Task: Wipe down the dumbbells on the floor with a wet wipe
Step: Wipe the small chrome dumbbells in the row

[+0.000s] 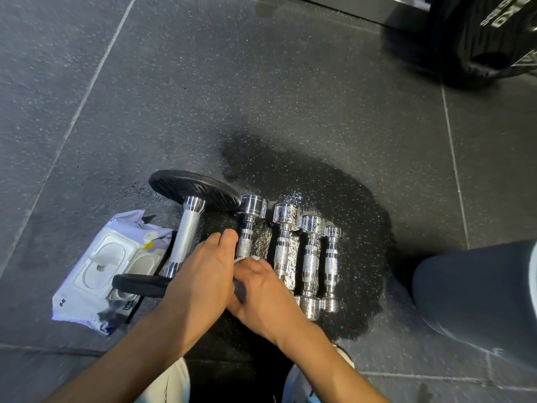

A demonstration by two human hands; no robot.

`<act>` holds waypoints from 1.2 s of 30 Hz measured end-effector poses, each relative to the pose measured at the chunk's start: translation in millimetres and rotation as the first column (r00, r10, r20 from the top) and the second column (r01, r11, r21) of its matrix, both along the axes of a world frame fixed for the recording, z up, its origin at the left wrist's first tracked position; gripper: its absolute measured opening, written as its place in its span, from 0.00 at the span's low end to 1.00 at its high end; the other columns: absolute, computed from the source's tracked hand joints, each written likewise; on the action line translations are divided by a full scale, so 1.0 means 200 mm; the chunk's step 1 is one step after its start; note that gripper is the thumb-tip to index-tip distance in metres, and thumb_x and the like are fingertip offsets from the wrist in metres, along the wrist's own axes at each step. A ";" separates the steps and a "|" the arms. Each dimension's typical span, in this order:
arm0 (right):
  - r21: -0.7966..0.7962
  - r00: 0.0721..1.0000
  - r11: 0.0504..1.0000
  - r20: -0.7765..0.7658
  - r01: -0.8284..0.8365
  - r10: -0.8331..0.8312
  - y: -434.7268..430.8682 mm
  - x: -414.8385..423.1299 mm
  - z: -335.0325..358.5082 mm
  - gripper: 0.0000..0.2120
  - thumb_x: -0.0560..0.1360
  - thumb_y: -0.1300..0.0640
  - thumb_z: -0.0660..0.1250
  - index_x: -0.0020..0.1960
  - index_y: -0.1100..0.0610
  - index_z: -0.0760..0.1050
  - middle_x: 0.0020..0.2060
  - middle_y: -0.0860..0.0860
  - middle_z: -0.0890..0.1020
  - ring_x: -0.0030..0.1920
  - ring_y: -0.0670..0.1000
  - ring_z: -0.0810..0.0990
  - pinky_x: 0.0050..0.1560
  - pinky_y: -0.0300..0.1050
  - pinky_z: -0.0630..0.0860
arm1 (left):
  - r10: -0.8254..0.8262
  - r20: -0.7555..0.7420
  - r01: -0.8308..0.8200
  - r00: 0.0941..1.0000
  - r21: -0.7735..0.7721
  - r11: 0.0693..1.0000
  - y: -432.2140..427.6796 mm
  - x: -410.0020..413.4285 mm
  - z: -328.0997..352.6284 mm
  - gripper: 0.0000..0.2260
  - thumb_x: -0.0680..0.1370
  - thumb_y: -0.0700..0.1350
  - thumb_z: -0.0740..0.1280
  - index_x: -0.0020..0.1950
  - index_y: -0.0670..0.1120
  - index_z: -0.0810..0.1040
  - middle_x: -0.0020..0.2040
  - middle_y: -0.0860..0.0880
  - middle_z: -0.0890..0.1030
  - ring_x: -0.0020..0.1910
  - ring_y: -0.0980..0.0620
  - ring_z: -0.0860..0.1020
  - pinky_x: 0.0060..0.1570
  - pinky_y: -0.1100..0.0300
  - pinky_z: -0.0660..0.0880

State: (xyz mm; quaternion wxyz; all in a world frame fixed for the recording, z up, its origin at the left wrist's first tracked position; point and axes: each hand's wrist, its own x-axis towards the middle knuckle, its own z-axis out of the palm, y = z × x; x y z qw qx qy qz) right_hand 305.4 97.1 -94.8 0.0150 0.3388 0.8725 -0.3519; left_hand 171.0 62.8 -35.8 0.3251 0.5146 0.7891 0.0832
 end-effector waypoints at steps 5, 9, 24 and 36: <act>-0.007 0.998 1.000 0.054 0.024 -0.024 0.02 0.03 0.02 0.15 0.78 0.51 0.66 0.64 0.53 0.77 0.57 0.49 0.81 0.59 0.53 0.77 0.67 0.40 0.69 | 0.043 0.027 -0.043 0.999 0.005 0.999 0.00 -0.01 0.02 0.23 0.72 0.32 0.61 0.66 0.46 0.66 0.62 0.46 0.75 0.61 0.45 0.76 0.57 0.48 0.74; 0.223 0.981 0.974 0.192 -0.046 0.003 -0.06 0.03 0.05 0.18 0.76 0.47 0.62 0.61 0.54 0.77 0.54 0.51 0.81 0.55 0.53 0.78 0.65 0.46 0.74 | 0.057 0.000 -0.057 0.998 0.016 0.998 0.00 0.01 0.03 0.23 0.73 0.31 0.59 0.66 0.47 0.65 0.64 0.48 0.74 0.63 0.47 0.74 0.56 0.53 0.72; -0.199 0.957 0.939 -0.016 0.280 -0.289 0.00 0.04 0.07 0.10 0.79 0.67 0.62 0.51 0.53 0.76 0.46 0.47 0.78 0.41 0.41 0.75 0.45 0.29 0.69 | 0.024 -0.006 -0.023 1.000 0.067 0.998 -0.02 0.01 0.02 0.21 0.75 0.33 0.60 0.67 0.48 0.65 0.64 0.48 0.73 0.65 0.48 0.73 0.60 0.51 0.72; -0.074 0.907 0.910 0.145 0.407 -0.394 0.08 -0.10 -0.01 0.15 0.79 0.53 0.69 0.60 0.59 0.69 0.51 0.55 0.78 0.47 0.51 0.76 0.39 0.34 0.70 | -0.002 -0.033 0.004 0.999 0.082 0.997 -0.02 0.01 0.00 0.23 0.74 0.32 0.63 0.66 0.48 0.68 0.61 0.49 0.74 0.61 0.47 0.74 0.58 0.52 0.72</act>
